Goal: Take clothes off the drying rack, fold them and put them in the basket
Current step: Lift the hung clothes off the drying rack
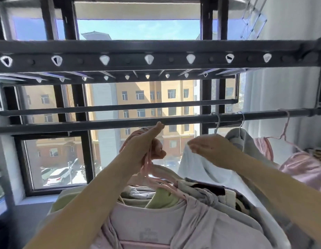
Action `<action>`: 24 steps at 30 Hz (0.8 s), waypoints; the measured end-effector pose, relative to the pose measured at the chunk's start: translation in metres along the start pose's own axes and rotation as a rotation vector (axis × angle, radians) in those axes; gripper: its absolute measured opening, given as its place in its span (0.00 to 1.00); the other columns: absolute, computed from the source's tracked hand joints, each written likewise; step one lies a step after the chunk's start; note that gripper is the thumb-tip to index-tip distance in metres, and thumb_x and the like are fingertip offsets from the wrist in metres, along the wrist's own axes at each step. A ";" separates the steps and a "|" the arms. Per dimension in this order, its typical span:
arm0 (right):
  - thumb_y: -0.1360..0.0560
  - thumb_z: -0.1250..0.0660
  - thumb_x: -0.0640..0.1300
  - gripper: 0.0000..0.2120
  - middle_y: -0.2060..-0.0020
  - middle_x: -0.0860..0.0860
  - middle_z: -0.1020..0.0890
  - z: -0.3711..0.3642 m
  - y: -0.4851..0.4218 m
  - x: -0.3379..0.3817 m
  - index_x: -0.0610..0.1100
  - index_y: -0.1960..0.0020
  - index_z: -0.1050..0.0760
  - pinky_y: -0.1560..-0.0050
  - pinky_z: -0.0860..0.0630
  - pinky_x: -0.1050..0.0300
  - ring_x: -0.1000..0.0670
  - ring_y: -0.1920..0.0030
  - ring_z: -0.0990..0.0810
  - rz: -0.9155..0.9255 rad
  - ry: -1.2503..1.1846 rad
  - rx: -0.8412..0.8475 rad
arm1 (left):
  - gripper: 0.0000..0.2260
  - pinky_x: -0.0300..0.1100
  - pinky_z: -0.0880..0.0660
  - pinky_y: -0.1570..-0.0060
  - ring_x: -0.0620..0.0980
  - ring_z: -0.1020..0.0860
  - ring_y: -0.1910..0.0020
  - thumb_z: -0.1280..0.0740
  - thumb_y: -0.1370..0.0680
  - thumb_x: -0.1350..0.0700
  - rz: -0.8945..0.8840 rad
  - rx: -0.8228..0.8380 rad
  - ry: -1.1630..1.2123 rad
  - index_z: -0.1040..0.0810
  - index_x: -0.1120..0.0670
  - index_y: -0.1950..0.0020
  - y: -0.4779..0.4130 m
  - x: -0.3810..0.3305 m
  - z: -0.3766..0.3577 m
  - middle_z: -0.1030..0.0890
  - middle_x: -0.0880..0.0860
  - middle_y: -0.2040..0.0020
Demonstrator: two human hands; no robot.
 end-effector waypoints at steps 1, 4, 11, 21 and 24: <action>0.21 0.36 0.45 0.13 0.45 0.49 0.18 0.013 -0.001 -0.015 0.41 0.39 0.22 0.51 0.28 0.74 0.53 0.51 0.21 -0.039 0.047 -0.099 | 0.16 0.39 0.21 0.70 0.49 0.24 0.78 0.36 0.22 0.53 0.009 -0.003 0.005 0.25 0.60 0.38 -0.002 0.001 0.001 0.25 0.53 0.77; 0.23 0.33 0.47 0.10 0.53 0.51 0.16 0.036 -0.002 -0.064 0.44 0.46 0.19 0.49 0.26 0.67 0.51 0.55 0.21 -0.200 0.183 -0.318 | 0.14 0.41 0.20 0.68 0.51 0.20 0.74 0.39 0.20 0.58 0.007 0.038 0.009 0.27 0.58 0.35 -0.004 0.001 -0.005 0.21 0.55 0.74; 0.22 0.33 0.44 0.14 0.71 0.50 0.24 0.006 -0.012 -0.098 0.43 0.65 0.29 0.60 0.23 0.56 0.52 0.69 0.23 -0.540 0.089 -0.078 | 0.20 0.40 0.20 0.65 0.53 0.16 0.57 0.36 0.23 0.57 -0.043 0.112 -0.046 0.30 0.46 0.32 -0.001 -0.001 -0.016 0.17 0.57 0.51; 0.21 0.36 0.38 0.05 0.63 0.43 0.17 0.021 -0.024 -0.077 0.38 0.54 0.24 0.72 0.22 0.61 0.51 0.67 0.16 -0.416 -0.246 -0.227 | 0.17 0.50 0.30 0.34 0.52 0.24 0.38 0.29 0.26 0.54 -0.041 0.101 -0.097 0.27 0.45 0.39 -0.002 -0.004 -0.015 0.23 0.55 0.39; 0.21 0.36 0.39 0.06 0.60 0.43 0.16 0.014 -0.022 -0.049 0.37 0.53 0.23 0.71 0.22 0.60 0.49 0.64 0.15 -0.346 -0.245 -0.145 | 0.21 0.45 0.34 0.32 0.49 0.27 0.35 0.26 0.32 0.50 -0.064 0.094 -0.161 0.25 0.44 0.41 -0.001 -0.009 -0.017 0.24 0.53 0.36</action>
Point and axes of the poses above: each hand's wrist, its own y-axis away from the middle knuckle, its own z-axis out of the back of the hand, x = y × z, the point moved 6 cm from there along -y, towards the middle knuckle
